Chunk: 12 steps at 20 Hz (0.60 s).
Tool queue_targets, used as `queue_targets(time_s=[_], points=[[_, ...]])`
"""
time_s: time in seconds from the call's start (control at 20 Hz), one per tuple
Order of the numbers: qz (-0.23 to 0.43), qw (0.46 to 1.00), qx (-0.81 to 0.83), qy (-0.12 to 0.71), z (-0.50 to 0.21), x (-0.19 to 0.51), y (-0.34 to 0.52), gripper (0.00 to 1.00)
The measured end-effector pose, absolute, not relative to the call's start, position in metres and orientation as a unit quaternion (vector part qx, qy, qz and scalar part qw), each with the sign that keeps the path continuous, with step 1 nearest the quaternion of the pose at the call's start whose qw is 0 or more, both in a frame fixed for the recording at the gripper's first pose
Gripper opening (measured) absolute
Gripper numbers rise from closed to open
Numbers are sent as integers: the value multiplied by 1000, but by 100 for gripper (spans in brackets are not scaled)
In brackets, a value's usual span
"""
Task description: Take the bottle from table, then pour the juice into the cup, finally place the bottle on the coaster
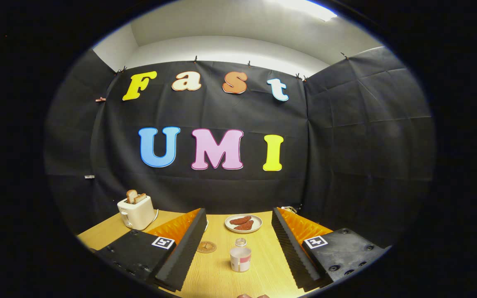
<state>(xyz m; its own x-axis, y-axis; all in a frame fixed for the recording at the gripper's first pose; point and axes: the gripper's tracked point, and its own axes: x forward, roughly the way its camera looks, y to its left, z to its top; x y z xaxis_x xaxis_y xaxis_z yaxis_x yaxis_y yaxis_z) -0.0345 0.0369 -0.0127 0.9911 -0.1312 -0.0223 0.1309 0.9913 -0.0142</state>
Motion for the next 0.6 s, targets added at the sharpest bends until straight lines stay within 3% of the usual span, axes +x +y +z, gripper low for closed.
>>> queue_targets(time_s=[0.6], points=[[-54,997,-50,28,-27,-29,53,97]])
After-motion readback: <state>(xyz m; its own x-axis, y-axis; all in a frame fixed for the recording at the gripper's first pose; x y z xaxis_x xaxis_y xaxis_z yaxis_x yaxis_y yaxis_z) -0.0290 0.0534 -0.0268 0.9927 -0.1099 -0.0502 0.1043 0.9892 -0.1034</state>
